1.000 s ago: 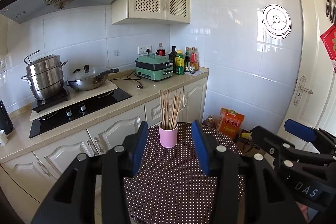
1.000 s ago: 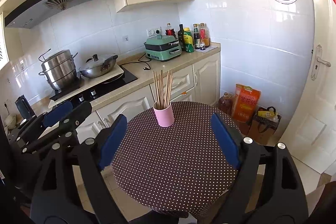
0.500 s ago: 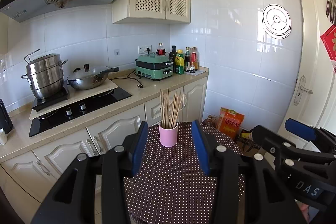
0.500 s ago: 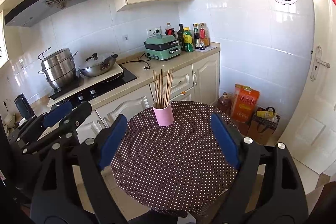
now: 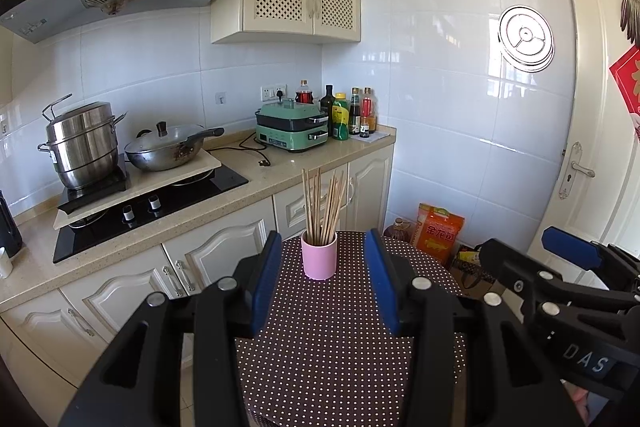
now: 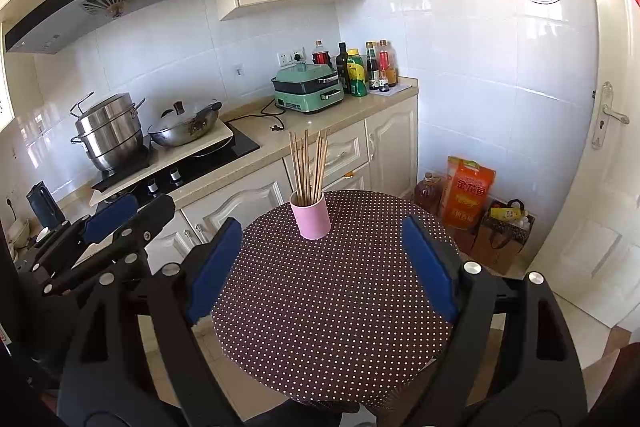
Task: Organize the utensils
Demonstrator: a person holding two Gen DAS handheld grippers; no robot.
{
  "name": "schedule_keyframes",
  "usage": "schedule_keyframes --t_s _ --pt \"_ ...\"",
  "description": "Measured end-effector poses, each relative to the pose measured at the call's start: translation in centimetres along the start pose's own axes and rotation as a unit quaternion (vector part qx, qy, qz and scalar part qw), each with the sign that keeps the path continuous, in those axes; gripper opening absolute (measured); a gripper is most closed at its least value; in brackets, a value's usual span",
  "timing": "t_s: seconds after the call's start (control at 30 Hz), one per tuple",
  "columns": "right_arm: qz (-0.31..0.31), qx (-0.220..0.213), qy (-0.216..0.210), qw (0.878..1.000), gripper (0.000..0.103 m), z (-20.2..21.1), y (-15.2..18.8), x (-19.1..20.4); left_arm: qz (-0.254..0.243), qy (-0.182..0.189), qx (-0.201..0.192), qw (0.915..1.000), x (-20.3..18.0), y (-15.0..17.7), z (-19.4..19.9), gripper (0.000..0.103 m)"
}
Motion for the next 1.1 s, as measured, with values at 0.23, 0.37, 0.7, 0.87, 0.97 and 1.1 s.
schedule_keyframes --t_s 0.23,0.37,0.7,0.87,0.97,1.1 --pt "-0.002 0.008 0.001 1.0 0.081 -0.7 0.0 -0.1 -0.002 -0.004 0.005 1.0 -0.1 0.0 -0.6 0.044" --pt "-0.005 0.011 0.001 1.0 0.081 -1.0 0.0 0.0 0.001 -0.003 0.008 1.0 0.1 0.1 -0.9 0.044" --pt "-0.007 0.015 0.001 1.0 0.081 -1.8 -0.1 0.0 0.001 -0.003 0.01 0.9999 0.3 0.1 -1.4 0.044" --pt "-0.008 0.015 0.001 1.0 0.081 -2.0 -0.1 0.0 0.001 -0.003 0.01 0.9999 0.3 0.1 -1.5 0.044" --pt "-0.009 0.015 0.002 1.0 0.081 -2.2 -0.2 0.0 0.0 -0.005 0.01 0.9999 0.3 -0.1 -1.7 0.044" --pt "-0.011 0.015 0.001 1.0 0.081 -2.4 -0.2 0.1 -0.001 -0.002 0.011 0.9999 0.3 -0.4 -2.1 0.044"
Point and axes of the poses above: each gripper's, at about its wrist camera, not at the fingertips, and z roughly against the way its jaws point, x to its left, y to its underside, the point moved 3 cm from there along -z, roughly the way its jaws point, and after that the axes turned 2 degrees about y, right-handed, at the moved point
